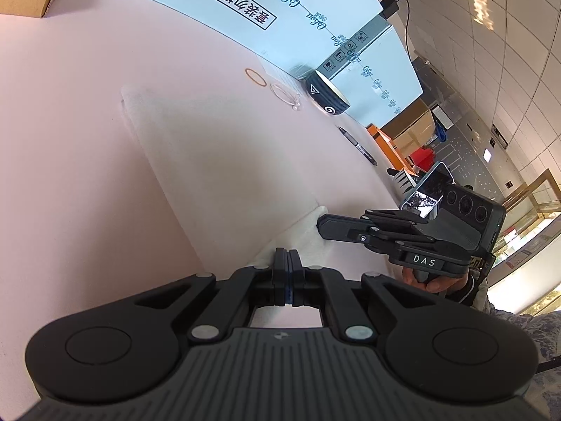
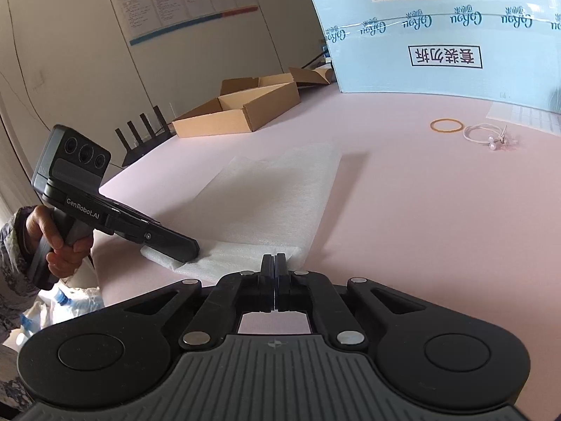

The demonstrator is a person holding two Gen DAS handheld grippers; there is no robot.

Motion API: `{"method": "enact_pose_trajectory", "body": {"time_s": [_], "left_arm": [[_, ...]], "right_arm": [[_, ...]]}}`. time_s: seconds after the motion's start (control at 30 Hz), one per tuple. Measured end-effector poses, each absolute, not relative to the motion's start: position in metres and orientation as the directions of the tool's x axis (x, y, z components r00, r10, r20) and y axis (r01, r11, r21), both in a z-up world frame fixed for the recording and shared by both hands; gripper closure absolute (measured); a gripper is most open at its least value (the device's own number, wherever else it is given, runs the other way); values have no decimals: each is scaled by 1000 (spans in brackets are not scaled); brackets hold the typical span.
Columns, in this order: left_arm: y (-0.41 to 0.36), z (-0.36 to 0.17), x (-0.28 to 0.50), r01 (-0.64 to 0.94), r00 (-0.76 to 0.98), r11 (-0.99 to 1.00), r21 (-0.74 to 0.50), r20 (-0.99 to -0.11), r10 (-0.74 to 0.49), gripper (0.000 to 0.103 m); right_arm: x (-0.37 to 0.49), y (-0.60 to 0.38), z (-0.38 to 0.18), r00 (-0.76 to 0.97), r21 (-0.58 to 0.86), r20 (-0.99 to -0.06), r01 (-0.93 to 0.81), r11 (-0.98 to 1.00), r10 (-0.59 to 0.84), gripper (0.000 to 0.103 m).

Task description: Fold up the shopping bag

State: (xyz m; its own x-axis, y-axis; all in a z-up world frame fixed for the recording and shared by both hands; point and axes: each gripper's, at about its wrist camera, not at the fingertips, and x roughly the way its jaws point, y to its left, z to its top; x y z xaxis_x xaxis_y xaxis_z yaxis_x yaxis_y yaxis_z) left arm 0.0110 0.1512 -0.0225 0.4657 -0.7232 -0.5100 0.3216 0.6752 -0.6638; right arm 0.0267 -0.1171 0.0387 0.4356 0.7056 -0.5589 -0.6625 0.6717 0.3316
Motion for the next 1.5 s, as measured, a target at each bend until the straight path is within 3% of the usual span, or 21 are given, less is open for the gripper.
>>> {"method": "enact_pose_trajectory", "body": {"time_s": [0.37, 0.47, 0.67, 0.8, 0.93, 1.0, 1.17, 1.33, 1.5], "left_arm": [[161, -17, 4, 266, 482, 703, -660, -541, -690, 101], [160, -16, 7, 263, 479, 710, -654, -550, -684, 101], [160, -12, 10, 267, 469, 727, -632, -574, -671, 101], [159, -10, 13, 278, 453, 733, -620, -588, -670, 101], [157, -8, 15, 290, 441, 739, -608, -601, -667, 101], [157, -7, 15, 294, 438, 740, -604, -603, -666, 101], [156, -7, 16, 307, 430, 740, -599, -606, -669, 101], [157, -6, 16, 318, 423, 740, -593, -609, -671, 101], [156, -6, 19, 332, 408, 738, -587, -616, -674, 101]], "right_arm": [[-4, -95, 44, 517, -26, -563, -790, 612, 644, 100], [-20, -94, 50, 545, -165, -531, -818, 552, 649, 91], [-61, -90, 46, 660, -641, -470, -712, 287, 586, 90], [-73, -90, 24, 678, -812, -466, -583, 29, 568, 90], [-72, -87, 10, 691, -875, -435, -476, -90, 578, 85], [-71, -86, 5, 678, -894, -414, -430, -130, 608, 70], [-70, -79, -3, 678, -915, -399, -341, -216, 618, 71], [-71, -76, -4, 663, -898, -441, -326, -297, 605, 81], [-78, -80, -4, 661, -892, -448, -285, -351, 602, 77]]}}
